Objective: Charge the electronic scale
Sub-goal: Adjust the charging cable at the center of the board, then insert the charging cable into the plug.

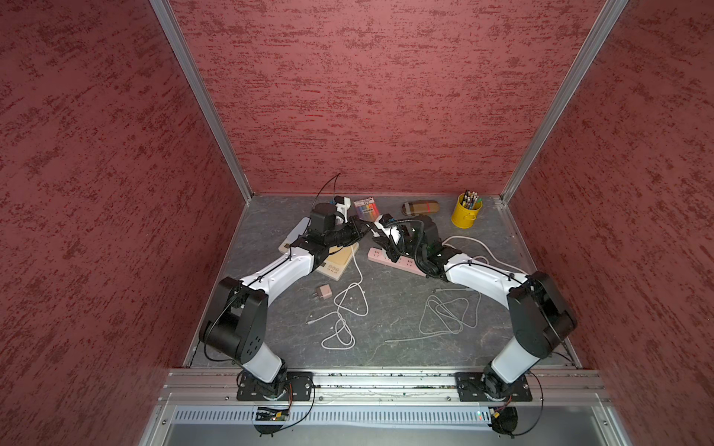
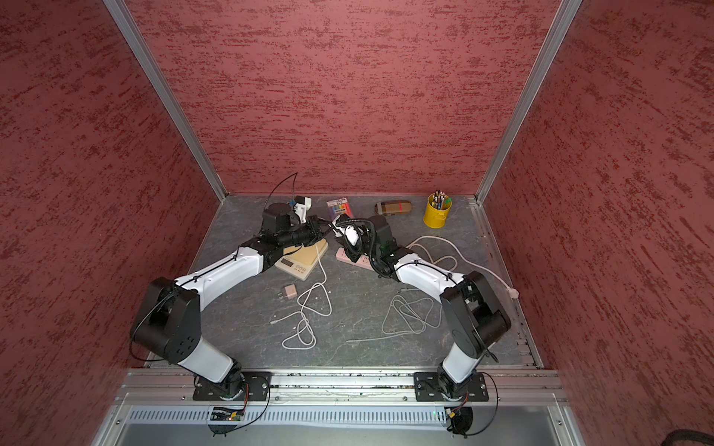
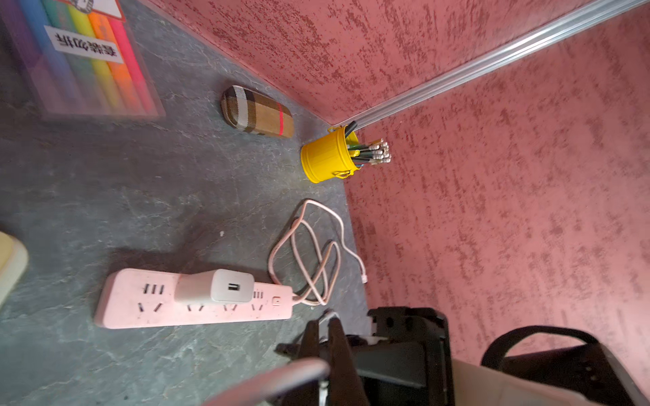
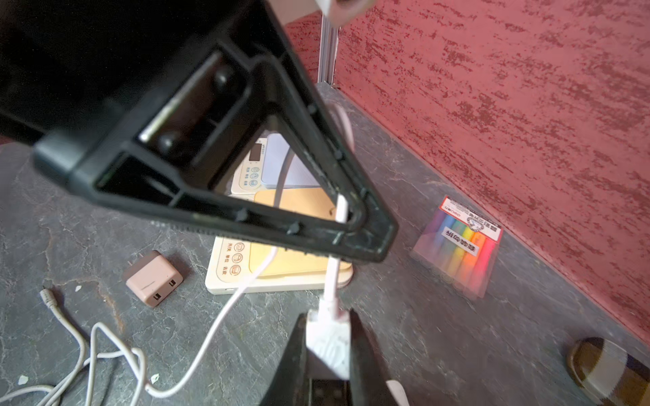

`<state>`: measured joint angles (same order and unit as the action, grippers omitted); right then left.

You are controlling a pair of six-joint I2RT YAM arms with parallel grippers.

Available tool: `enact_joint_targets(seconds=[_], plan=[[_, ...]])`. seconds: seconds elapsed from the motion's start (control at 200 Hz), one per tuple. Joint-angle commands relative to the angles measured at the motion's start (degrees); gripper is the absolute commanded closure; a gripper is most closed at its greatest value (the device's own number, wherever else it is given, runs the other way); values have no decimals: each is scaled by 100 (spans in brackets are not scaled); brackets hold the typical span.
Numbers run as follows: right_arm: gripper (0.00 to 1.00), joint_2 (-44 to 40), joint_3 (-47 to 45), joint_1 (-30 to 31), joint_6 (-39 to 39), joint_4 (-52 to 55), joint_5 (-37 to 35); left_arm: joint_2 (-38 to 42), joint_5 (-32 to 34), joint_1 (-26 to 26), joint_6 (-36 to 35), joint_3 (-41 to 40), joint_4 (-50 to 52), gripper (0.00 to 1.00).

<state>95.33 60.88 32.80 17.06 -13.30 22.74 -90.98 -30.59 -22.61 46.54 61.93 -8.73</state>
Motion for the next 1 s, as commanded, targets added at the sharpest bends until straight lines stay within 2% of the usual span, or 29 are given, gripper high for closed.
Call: enact_joint_targets(seconds=[0.0,0.045,0.09,0.15,0.23,0.316,0.416,0.526,0.601,0.992], plan=[[87,-352,-178,20,200,-37,451,-9,-304,148,-641,237,-101,100],[69,-438,-214,-16,200,-50,582,-6,-473,174,-1107,322,62,100],[58,-536,-205,-101,218,30,825,3,-635,194,-1750,446,324,100],[52,-644,-120,-293,290,316,1349,17,-779,204,-2573,651,834,100],[48,-717,105,-647,310,814,2246,-17,-1102,270,-3391,857,1304,100],[48,-608,418,-925,316,1324,2985,-56,-1616,390,-3947,882,1358,99],[48,-358,728,-997,316,1677,3274,-85,-2237,498,-4415,860,1211,99],[58,-61,966,-994,26,1580,3516,-182,-2593,556,-4709,1020,1344,99],[62,97,1092,-990,-134,1461,3737,-253,-2672,556,-4877,1144,1517,99],[65,503,1416,-905,-101,1334,3807,-551,-3024,526,-5054,1413,1676,100]])
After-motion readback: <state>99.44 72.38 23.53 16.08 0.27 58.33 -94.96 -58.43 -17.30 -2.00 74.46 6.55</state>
